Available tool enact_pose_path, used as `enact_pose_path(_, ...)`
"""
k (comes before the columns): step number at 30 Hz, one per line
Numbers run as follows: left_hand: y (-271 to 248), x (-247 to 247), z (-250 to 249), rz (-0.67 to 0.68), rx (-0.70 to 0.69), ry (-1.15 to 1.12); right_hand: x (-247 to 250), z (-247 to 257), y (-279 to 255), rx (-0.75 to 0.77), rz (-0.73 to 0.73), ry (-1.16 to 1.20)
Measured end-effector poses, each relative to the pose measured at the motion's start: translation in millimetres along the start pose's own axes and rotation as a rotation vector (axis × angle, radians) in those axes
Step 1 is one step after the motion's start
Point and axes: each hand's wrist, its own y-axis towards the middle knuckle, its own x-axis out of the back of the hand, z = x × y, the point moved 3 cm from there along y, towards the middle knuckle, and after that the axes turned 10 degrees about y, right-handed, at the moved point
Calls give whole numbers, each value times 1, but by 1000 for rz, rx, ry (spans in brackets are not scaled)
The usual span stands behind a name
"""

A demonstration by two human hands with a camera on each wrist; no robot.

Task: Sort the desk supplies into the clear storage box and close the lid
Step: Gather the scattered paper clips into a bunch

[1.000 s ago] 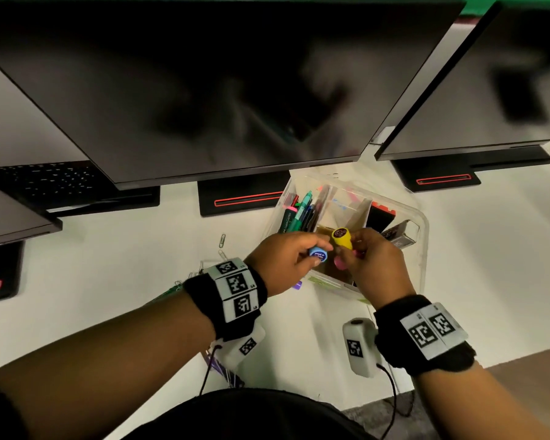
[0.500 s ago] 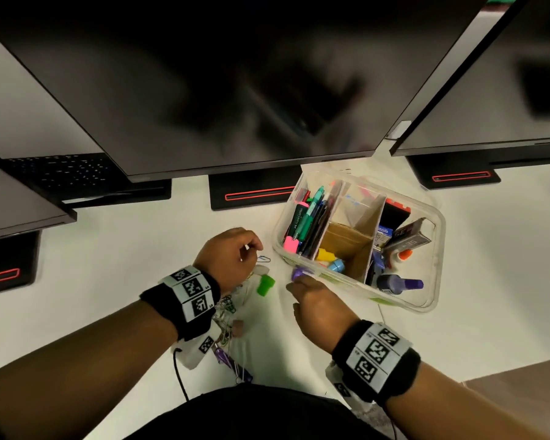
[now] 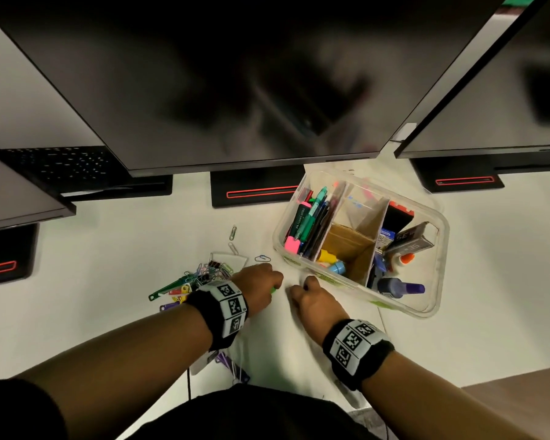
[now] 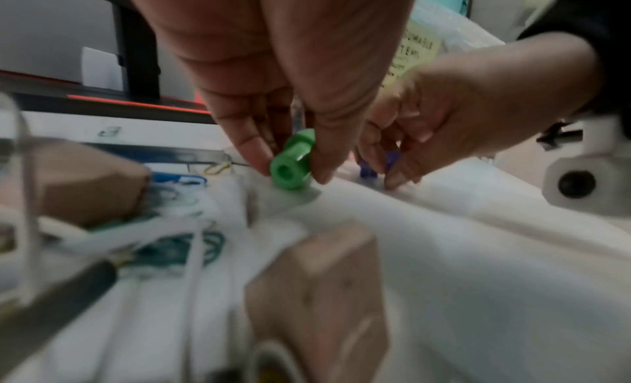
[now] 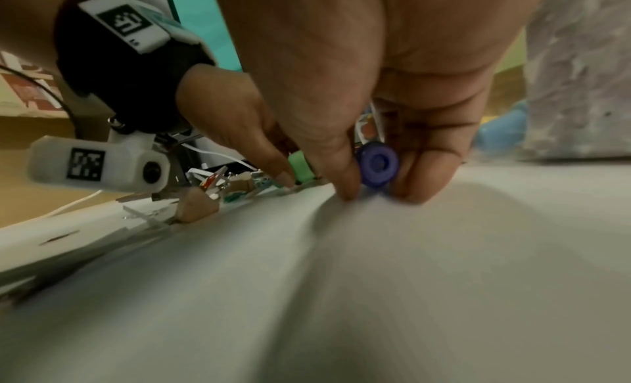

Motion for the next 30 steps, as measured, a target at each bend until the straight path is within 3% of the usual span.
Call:
enact_pose_path(4,-12,17,16,-136,57,-165,5,19,10,40,-28,91)
enact_pose_path(10,-45,28,68,-197,243,-172,2,61,44,55,-85,65)
enact_pose_path(15,-72,15,110,-189,389,-181,-5,66,61,8,-55,-10)
enact_pose_path(23,-80,0,86,-88,61,-128,-7,50,47,-31,-72,77)
enact_pose_path(27,-75,4,57,-58,-138,24,-7,42,30,-50,-90,98)
enact_pose_path(30,-71,-1,36,46,-251,111,-4,37,15,-47,-104,150)
